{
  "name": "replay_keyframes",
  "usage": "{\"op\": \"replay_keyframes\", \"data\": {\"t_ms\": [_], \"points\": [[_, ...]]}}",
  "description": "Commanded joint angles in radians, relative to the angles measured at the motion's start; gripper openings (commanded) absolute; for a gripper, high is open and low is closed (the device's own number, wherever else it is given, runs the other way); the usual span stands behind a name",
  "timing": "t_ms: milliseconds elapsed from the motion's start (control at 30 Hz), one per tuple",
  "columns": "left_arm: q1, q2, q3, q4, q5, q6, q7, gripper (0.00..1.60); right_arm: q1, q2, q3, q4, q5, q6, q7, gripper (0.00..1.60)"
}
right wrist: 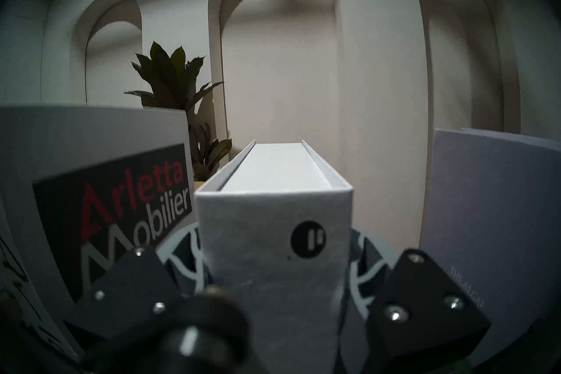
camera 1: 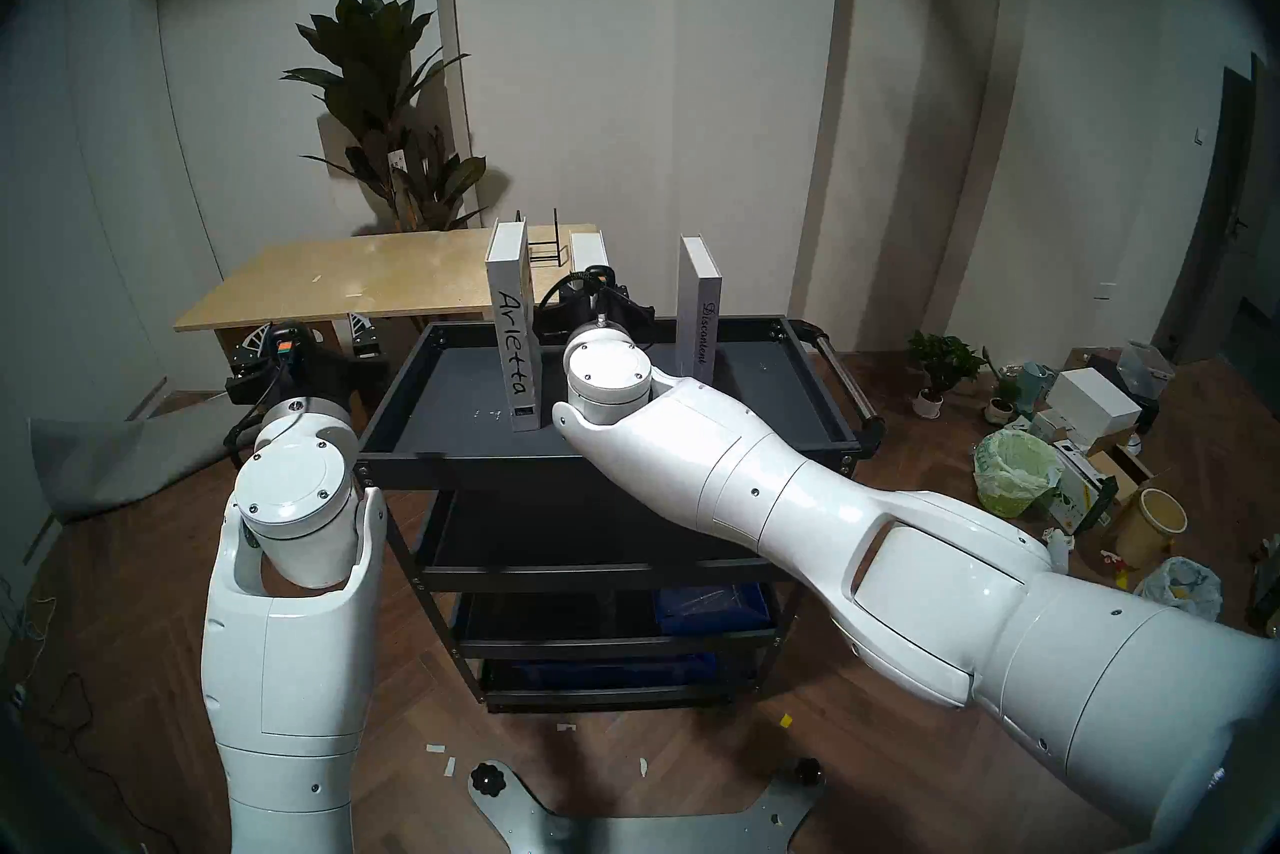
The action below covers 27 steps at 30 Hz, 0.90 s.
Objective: Sort the books onto the shelf by size, largest to the left
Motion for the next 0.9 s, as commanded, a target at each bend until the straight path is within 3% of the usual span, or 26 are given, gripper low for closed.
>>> {"op": "replay_keyframes", "data": {"t_ms": [0,233,533,867], "points": [[-0.022,0.001,0.010,-0.014,-0.001,-0.008,-0.005,1.60,0.107,0.014,0.079,-0.113,-0.034,-0.046,-0.016,0.00],[-0.022,-0.001,0.028,-0.013,-0.003,-0.008,-0.014,1.60,0.148,0.037,0.170,-0.186,-0.064,-0.068,-0.028,0.00],[-0.025,-0.004,0.079,-0.013,-0.001,-0.008,-0.030,1.60,0.222,0.157,0.294,-0.324,-0.073,-0.059,-0.071,0.00],[-0.029,-0.008,0.129,-0.006,0.004,-0.007,-0.040,1.60,0.176,0.282,0.411,-0.450,-0.052,0.014,-0.117,0.00]]}}
